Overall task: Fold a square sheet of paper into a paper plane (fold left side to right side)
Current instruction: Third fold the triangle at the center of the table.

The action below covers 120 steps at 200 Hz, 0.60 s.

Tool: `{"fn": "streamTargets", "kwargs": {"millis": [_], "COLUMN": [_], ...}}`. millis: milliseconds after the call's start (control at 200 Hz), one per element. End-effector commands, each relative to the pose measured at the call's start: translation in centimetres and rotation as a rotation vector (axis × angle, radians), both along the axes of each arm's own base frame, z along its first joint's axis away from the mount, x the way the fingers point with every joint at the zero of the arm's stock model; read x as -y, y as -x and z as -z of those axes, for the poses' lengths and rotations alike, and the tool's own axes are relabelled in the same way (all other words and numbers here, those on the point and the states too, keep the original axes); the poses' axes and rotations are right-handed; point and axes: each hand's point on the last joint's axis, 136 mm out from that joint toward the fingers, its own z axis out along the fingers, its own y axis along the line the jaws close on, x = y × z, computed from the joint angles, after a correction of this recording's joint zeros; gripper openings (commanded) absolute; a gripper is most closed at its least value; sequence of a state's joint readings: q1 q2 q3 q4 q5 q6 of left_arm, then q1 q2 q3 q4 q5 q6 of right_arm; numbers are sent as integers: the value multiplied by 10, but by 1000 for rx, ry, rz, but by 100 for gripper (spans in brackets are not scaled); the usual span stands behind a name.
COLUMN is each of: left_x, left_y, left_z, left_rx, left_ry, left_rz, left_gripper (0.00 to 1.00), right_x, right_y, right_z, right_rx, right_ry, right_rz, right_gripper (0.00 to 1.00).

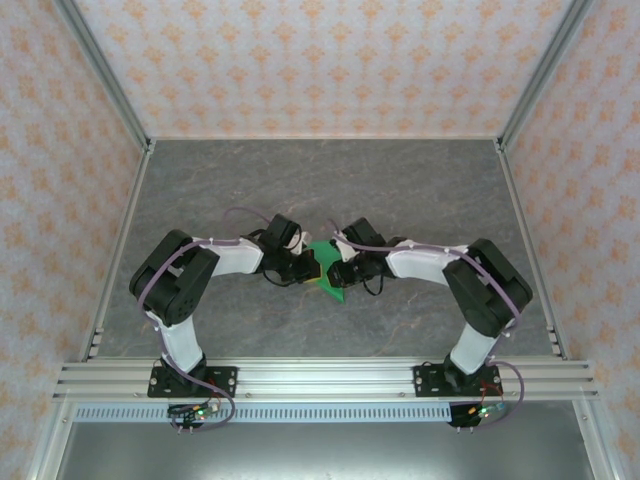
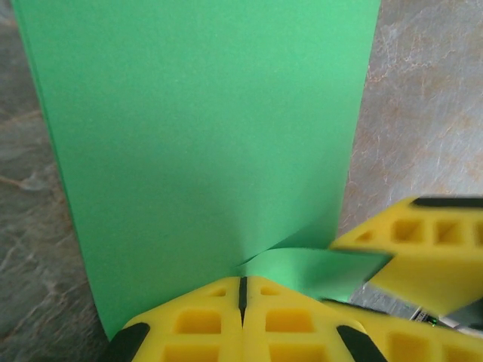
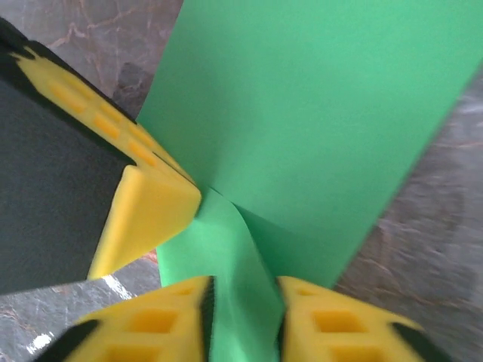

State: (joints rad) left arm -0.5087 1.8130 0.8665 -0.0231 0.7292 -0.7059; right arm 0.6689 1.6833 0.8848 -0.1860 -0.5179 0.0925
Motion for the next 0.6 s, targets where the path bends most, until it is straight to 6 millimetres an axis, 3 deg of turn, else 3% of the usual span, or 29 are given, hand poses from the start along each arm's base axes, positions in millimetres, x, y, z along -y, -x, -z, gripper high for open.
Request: {"fn": "streamTargets", "kwargs": {"millis": [0, 80, 205, 415, 596], "left_x": [-29, -30, -28, -29, -29], "left_y": [19, 19, 18, 17, 17], "left_z": [37, 38, 36, 33, 32], "left_rx": [-63, -61, -56, -50, -48], "left_ry": [-158, -163, -154, -161, -159], "left_rz": [-23, -25, -26, -24, -27], "left_gripper": [1, 1, 1, 1, 1], "right_x": [10, 19, 22, -12, -16], "right_y": [-19, -16, 5, 46, 51], "right_z": [-42, -50, -55, -58, -39], "right_rx": [81, 90, 43, -210, -297], "right_ry": [-1, 26, -7, -252, -261], "right_rz": [91, 102, 71, 41, 79], "right_gripper": [39, 46, 47, 31, 30]}}
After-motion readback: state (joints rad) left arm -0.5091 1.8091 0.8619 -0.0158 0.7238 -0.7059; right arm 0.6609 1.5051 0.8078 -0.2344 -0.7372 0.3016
